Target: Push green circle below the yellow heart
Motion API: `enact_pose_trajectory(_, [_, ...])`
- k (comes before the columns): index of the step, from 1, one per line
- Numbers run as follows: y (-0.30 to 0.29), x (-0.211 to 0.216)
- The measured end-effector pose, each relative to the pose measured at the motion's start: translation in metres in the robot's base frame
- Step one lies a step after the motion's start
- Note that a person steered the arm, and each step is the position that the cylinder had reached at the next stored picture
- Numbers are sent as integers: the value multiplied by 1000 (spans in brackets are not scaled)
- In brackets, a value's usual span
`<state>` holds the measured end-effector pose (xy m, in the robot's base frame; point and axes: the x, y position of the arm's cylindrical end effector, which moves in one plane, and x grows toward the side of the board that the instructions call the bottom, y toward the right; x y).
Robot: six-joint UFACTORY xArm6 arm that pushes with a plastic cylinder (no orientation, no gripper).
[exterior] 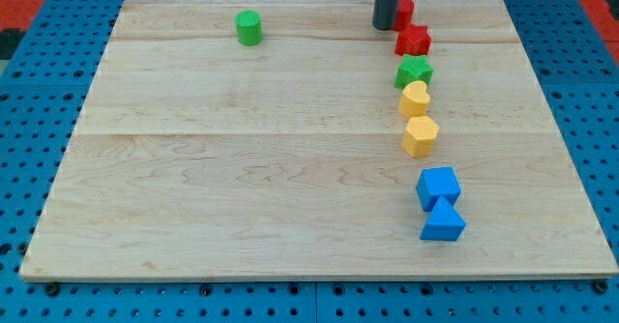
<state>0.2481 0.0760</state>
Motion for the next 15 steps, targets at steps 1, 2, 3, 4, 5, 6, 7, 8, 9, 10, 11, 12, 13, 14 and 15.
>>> enact_pose_trajectory(1, [-97,21])
enact_pose_trajectory(2, [-133,43])
enact_pose_trajectory(3, [-155,22])
enact_pose_trajectory(4, [-163,40])
enact_pose_trajectory(5, [-229,43])
enact_pose_trajectory(6, [-227,13])
enact_pose_trajectory(7, [-197,3])
enact_pose_trajectory(8, [-195,-18])
enact_pose_trajectory(9, [-177,-36])
enact_pose_trajectory(10, [-128,17])
enact_pose_trajectory(11, [-93,107])
enact_pose_trajectory(12, [-80,139])
enact_pose_trajectory(13, [-87,109])
enact_pose_trajectory(14, [-73,103])
enact_pose_trajectory(15, [-56,106])
